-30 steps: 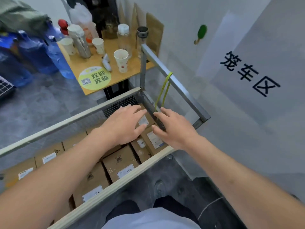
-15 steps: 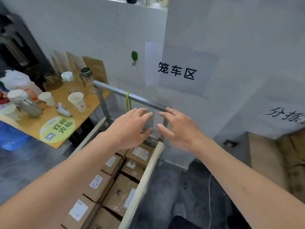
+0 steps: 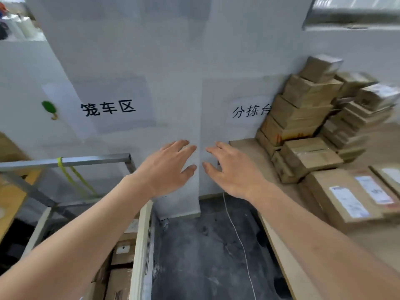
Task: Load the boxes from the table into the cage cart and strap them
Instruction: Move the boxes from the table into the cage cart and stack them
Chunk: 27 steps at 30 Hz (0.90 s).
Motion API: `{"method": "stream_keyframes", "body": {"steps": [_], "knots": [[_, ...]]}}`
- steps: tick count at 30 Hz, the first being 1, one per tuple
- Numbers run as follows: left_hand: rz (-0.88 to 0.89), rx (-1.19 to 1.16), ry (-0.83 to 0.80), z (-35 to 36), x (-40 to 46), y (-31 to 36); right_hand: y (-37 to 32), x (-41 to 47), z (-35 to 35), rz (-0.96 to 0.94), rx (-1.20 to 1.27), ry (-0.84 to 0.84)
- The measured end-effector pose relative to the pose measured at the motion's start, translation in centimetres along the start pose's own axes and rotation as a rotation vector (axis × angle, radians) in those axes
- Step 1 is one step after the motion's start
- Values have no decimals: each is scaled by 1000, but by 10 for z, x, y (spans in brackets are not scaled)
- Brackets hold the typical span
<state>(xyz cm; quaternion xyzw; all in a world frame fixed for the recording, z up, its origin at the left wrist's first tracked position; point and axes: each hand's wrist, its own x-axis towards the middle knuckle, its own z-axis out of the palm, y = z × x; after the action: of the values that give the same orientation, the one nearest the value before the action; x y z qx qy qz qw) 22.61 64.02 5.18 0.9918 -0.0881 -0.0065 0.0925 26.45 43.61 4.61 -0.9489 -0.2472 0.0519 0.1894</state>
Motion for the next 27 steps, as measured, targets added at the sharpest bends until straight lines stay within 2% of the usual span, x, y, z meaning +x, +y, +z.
{"method": "stream_keyframes", "body": {"steps": [16,27], "knots": [[373,-19,-74,69,124,251,229,-144,-66,428,38,150],[575,-5,-241,147,219,355,357,-180,-61,777,84,162]]}}
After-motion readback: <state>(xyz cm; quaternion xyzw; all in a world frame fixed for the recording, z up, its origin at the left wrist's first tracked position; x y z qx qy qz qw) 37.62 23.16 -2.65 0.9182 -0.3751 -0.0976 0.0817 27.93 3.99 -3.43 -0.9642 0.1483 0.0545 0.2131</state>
